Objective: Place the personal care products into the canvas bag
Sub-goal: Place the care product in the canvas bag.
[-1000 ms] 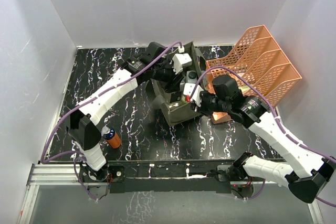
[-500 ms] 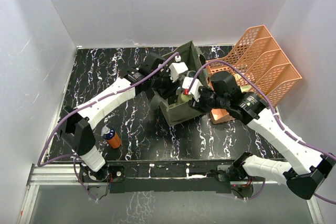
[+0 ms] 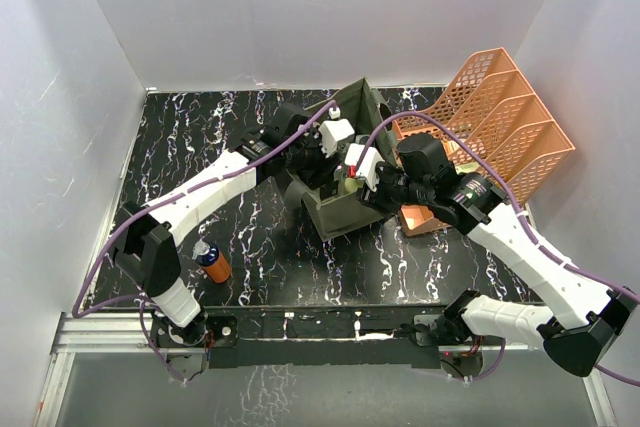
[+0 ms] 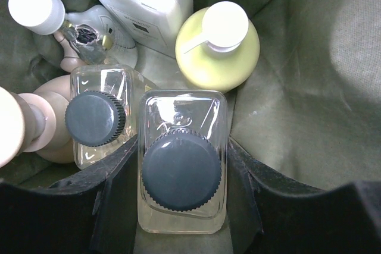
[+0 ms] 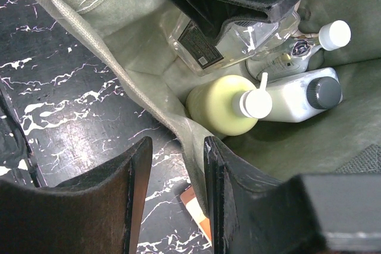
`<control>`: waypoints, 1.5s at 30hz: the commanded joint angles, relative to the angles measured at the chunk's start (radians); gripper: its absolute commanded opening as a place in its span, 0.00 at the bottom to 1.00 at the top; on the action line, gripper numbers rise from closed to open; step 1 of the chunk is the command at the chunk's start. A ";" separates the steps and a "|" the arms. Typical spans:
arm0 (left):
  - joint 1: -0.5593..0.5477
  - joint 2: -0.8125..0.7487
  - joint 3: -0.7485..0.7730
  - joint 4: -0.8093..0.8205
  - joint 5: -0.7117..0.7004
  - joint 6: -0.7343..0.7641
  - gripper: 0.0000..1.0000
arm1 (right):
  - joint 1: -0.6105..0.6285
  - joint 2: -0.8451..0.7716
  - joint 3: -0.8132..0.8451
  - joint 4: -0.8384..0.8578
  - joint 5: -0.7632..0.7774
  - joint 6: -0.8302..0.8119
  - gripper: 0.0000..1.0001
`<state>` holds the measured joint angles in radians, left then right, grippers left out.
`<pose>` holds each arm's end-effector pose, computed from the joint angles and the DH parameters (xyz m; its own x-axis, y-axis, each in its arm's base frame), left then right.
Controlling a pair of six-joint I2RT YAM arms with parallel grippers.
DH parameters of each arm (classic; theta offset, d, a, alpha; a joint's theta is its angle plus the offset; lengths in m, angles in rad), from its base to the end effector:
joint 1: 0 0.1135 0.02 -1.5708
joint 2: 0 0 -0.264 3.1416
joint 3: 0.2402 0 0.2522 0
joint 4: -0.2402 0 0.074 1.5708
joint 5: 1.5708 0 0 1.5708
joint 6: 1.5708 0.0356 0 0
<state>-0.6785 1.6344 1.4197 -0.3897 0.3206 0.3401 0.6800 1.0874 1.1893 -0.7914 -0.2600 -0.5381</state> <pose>0.2869 -0.2457 0.3221 -0.1510 0.5284 -0.8355 0.8994 0.4241 0.1057 0.1642 0.1445 0.3629 -0.0343 -0.6647 -0.7463 -0.9077 0.3332 -0.2550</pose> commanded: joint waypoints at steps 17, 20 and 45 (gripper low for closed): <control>0.020 0.041 -0.003 0.028 0.076 -0.042 0.05 | 0.002 0.001 0.028 0.031 0.030 0.010 0.43; 0.020 0.059 -0.001 0.021 0.047 -0.050 0.09 | 0.002 0.004 0.031 0.031 0.028 0.008 0.43; 0.020 0.103 0.018 -0.099 0.026 0.018 0.55 | 0.001 0.011 0.032 0.042 0.048 0.000 0.45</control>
<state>-0.6701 1.7493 1.4357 -0.3832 0.3561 0.3393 0.6807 1.1007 1.1893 -0.7811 -0.2340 -0.5255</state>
